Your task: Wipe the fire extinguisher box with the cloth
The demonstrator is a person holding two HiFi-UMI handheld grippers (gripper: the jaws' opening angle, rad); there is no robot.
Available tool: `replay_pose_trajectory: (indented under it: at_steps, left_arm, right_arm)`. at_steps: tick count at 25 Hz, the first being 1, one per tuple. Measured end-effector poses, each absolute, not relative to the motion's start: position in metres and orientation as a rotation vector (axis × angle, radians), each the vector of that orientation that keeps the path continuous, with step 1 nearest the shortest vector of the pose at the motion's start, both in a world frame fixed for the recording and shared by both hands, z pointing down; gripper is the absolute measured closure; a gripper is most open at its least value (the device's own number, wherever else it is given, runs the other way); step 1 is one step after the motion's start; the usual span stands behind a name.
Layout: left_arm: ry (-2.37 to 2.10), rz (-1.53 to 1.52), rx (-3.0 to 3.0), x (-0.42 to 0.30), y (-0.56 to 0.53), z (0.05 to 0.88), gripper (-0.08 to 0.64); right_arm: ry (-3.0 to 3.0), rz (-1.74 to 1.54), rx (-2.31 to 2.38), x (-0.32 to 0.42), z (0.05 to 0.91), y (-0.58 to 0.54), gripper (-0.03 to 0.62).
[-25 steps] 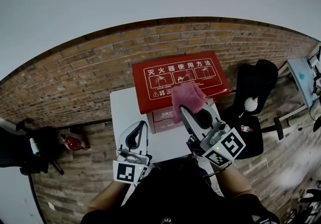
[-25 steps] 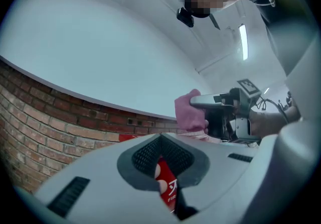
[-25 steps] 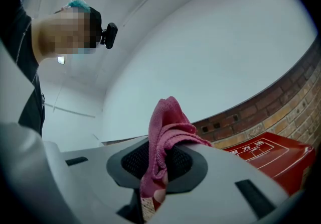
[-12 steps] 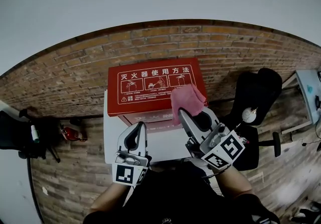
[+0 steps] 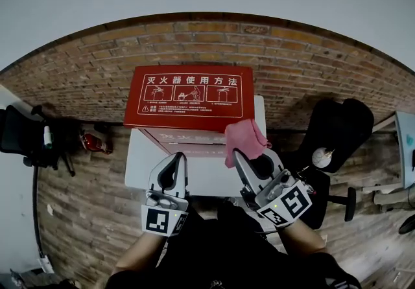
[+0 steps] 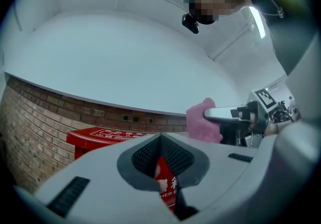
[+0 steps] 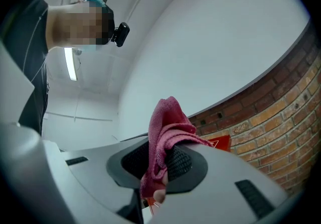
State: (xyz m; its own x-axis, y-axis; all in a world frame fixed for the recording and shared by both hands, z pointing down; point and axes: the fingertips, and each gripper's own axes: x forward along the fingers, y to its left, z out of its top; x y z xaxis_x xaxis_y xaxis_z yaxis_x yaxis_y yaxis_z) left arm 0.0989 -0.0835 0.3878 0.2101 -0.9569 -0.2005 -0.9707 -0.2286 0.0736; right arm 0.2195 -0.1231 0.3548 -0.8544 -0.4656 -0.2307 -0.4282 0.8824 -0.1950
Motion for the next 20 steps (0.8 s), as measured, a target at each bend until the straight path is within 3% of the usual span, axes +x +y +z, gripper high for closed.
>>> replay_pose_trajectory:
  at_steps: [20]
  left_arm:
    - [1.794, 0.17, -2.523, 0.069, -0.051, 0.412, 0.526]
  right_arm:
    - [2.785, -0.155, -0.904, 0.196, 0.377, -0.077, 0.518]
